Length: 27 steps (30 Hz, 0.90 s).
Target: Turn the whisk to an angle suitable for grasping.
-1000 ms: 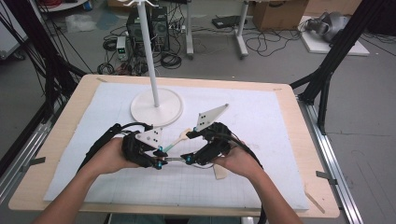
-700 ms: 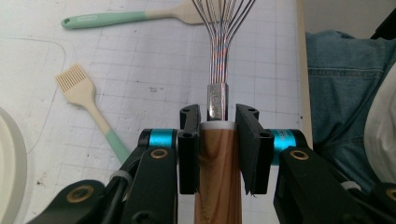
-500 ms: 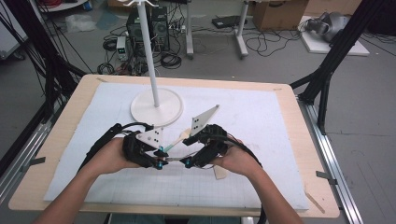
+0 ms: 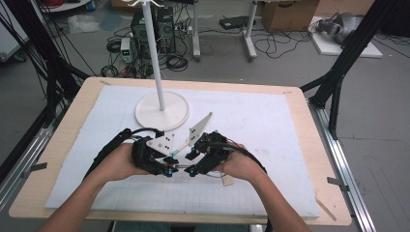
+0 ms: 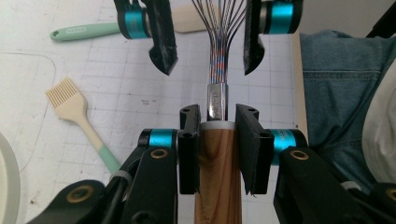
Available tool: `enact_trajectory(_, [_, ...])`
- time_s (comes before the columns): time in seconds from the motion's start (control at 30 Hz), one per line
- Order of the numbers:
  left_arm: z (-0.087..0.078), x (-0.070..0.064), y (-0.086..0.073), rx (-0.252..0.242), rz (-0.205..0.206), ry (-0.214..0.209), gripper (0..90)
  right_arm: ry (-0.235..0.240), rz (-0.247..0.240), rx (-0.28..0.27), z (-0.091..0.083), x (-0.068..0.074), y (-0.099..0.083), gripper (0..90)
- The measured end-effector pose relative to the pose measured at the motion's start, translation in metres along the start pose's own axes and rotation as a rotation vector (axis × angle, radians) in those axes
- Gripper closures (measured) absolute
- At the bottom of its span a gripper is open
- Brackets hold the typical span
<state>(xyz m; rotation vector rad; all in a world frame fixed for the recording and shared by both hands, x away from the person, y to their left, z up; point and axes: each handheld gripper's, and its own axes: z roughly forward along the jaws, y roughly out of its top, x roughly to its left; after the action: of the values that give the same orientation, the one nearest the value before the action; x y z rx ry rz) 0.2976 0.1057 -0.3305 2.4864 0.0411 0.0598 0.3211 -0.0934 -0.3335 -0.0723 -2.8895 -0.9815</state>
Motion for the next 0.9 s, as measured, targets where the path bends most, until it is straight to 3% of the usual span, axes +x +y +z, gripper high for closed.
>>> enact_trajectory(0.5, [0.0051,-0.0027,0.0040,0.011,0.017,-0.003,71.4,0.044,-0.050,0.072,0.0095,0.0042,0.0014,76.5])
enact_trajectory(0.73, [0.0043,-0.0011,0.0052,0.005,0.007,-0.007,71.0,0.018,-0.031,0.070,0.0085,0.0047,0.0008,81.4])
enact_trajectory(0.9, [0.0040,-0.0016,0.0051,-0.007,-0.002,-0.019,69.7,-0.011,-0.058,0.073,0.0077,0.0072,0.0014,82.6])
